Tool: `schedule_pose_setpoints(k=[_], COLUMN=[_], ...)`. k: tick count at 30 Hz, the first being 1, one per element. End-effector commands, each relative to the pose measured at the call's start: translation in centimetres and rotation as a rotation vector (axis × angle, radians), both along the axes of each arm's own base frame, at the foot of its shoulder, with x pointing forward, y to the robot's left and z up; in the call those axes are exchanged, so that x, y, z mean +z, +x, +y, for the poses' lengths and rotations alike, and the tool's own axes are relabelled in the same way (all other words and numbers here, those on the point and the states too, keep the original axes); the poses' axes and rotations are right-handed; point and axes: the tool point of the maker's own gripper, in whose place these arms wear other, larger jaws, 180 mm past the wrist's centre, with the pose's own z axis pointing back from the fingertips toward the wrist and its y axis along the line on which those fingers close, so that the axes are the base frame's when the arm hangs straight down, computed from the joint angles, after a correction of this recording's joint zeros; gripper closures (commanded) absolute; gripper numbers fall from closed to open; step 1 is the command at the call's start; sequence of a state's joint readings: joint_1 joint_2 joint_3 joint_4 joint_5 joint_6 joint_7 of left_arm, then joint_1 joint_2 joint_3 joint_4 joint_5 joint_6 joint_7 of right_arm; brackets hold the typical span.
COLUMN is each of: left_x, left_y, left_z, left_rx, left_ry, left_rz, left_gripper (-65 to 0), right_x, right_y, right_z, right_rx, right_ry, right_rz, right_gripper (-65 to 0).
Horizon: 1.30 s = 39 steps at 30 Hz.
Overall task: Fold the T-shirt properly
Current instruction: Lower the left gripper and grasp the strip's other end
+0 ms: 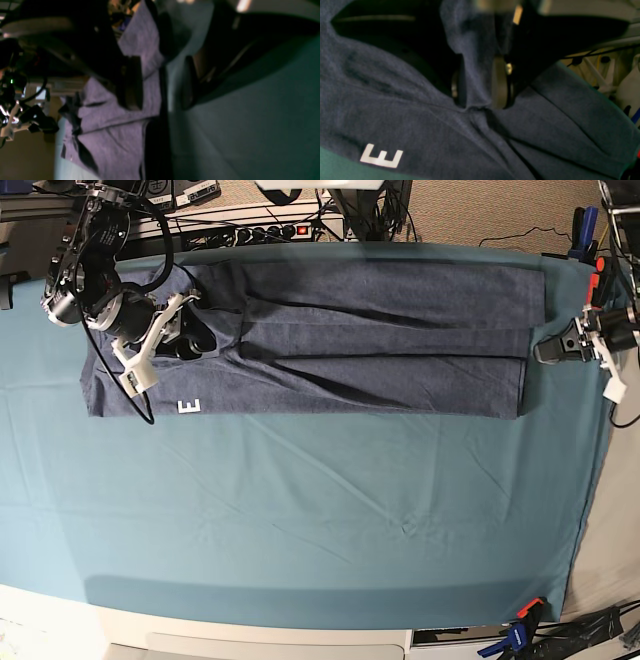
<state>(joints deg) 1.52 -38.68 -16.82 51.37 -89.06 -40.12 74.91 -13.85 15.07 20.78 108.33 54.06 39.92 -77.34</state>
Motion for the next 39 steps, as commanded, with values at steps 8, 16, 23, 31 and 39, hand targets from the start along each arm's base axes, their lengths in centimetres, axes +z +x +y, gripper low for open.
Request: schedule_pose_setpoints(k=[8, 16, 23, 31, 39], left_x=[-2.8, -2.1, -1.0, -1.0, -0.1], left_y=[-5.4, -4.6, -3.7, -2.9, -1.7], left_z=[-3.8, -4.7, -5.2, -4.8, -4.8], left_rx=[-0.133, -0.158, -0.188, -0.218, -0.246], left_ry=[-0.007, -0.007, 0.007, 0.134, 0.216], left_rz=[0.159, 0.116, 0.068, 0.079, 0.022], left_gripper=[-27.1, -27.1, -27.1, -27.1, -27.1], right_x=[1.1, 1.1, 1.1, 1.1, 1.1], right_y=[0.6, 0.6, 0.6, 0.6, 0.6], right_z=[0.1, 0.0, 0.1, 0.1, 0.0], right_rx=[0.003, 0.003, 0.003, 0.003, 0.003], right_ry=[0.016, 0.015, 0.016, 0.016, 0.015], right_rz=[-0.042, -0.042, -0.042, -0.042, -0.042], right_gripper=[-18.7, -18.7, -18.7, -18.7, -18.7])
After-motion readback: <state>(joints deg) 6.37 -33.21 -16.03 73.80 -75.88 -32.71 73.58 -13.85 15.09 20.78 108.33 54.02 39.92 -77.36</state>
